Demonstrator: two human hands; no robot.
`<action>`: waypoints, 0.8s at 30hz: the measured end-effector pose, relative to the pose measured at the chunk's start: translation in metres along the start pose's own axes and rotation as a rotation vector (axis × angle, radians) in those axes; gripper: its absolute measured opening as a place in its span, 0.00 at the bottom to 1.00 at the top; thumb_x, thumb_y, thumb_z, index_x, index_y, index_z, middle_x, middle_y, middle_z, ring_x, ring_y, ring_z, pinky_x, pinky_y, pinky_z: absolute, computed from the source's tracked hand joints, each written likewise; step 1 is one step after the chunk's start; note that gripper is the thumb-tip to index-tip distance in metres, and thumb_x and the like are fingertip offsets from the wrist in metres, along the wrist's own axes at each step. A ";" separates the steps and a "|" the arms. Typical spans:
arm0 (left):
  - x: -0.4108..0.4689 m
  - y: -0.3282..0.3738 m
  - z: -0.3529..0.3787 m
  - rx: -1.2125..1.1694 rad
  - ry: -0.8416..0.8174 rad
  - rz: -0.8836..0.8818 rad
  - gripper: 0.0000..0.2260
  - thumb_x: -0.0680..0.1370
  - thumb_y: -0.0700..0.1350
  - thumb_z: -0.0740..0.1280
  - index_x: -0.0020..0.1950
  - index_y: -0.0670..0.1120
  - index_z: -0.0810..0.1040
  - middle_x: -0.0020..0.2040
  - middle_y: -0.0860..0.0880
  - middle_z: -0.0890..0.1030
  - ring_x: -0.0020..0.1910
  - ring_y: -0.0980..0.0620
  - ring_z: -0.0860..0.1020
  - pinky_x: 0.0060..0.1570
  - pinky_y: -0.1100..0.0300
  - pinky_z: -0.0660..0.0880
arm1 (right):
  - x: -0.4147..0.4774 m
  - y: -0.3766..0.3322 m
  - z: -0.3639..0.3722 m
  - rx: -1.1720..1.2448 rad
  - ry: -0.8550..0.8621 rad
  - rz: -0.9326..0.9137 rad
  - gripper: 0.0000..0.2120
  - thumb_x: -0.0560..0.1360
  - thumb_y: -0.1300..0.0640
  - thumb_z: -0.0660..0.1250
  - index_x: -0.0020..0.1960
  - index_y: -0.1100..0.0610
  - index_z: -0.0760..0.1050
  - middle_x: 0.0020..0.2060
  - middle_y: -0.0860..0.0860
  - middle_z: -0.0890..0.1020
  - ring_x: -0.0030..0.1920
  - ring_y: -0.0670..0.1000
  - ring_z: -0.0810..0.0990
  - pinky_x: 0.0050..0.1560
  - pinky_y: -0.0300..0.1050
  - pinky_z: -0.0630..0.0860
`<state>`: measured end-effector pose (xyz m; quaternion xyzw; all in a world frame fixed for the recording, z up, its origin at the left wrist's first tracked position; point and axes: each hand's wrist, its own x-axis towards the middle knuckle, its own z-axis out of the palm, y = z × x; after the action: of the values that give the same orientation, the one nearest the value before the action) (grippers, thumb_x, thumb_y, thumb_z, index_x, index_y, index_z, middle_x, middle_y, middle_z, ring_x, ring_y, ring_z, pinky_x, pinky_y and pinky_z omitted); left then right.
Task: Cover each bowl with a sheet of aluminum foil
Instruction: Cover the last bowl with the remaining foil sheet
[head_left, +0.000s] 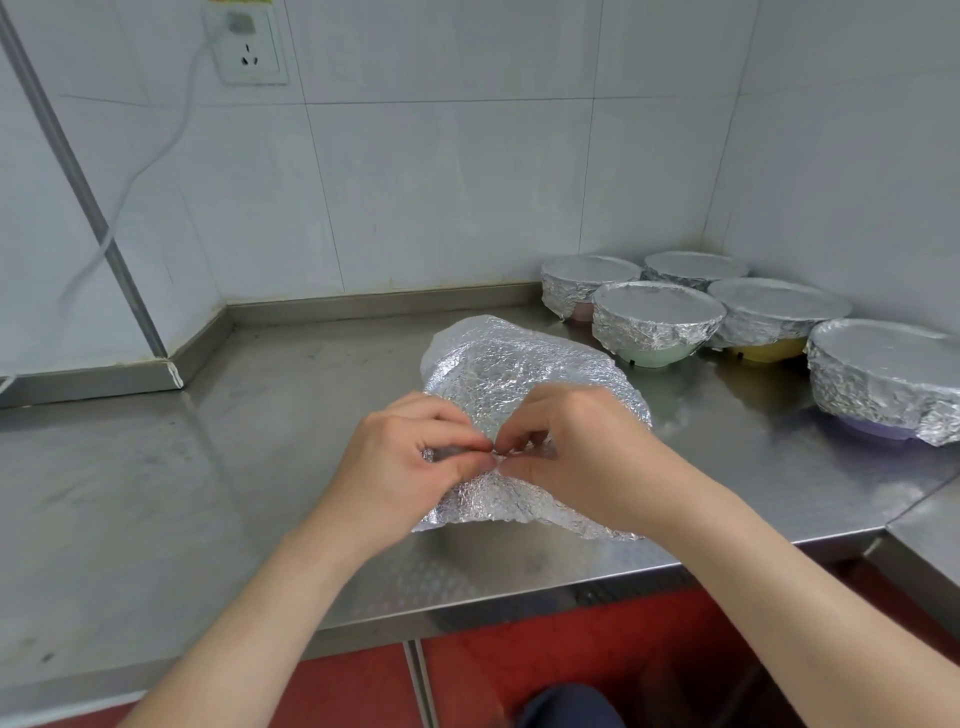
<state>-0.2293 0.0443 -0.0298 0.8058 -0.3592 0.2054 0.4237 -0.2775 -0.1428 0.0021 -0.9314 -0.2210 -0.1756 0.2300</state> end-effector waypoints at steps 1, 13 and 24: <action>0.000 -0.001 0.001 0.013 -0.003 0.019 0.05 0.67 0.49 0.76 0.41 0.52 0.86 0.40 0.57 0.81 0.41 0.54 0.77 0.43 0.62 0.72 | 0.000 0.000 0.002 -0.020 0.011 -0.014 0.03 0.71 0.54 0.74 0.43 0.52 0.83 0.37 0.49 0.79 0.40 0.49 0.76 0.44 0.48 0.73; 0.002 -0.007 0.004 0.191 -0.047 0.228 0.08 0.76 0.47 0.66 0.44 0.46 0.83 0.41 0.54 0.79 0.42 0.53 0.76 0.44 0.59 0.73 | -0.001 -0.004 0.023 -0.269 0.083 -0.081 0.05 0.64 0.61 0.74 0.38 0.57 0.78 0.32 0.52 0.78 0.34 0.58 0.76 0.33 0.50 0.75; 0.006 0.000 -0.023 -0.001 -0.102 -0.054 0.04 0.69 0.49 0.75 0.42 0.53 0.86 0.43 0.60 0.83 0.45 0.59 0.80 0.46 0.70 0.73 | -0.005 0.007 -0.009 0.139 -0.023 0.086 0.02 0.71 0.53 0.74 0.43 0.51 0.85 0.37 0.46 0.81 0.38 0.44 0.77 0.39 0.36 0.72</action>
<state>-0.2263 0.0608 -0.0132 0.8244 -0.3584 0.1522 0.4108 -0.2803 -0.1545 0.0055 -0.9238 -0.1953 -0.1390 0.2987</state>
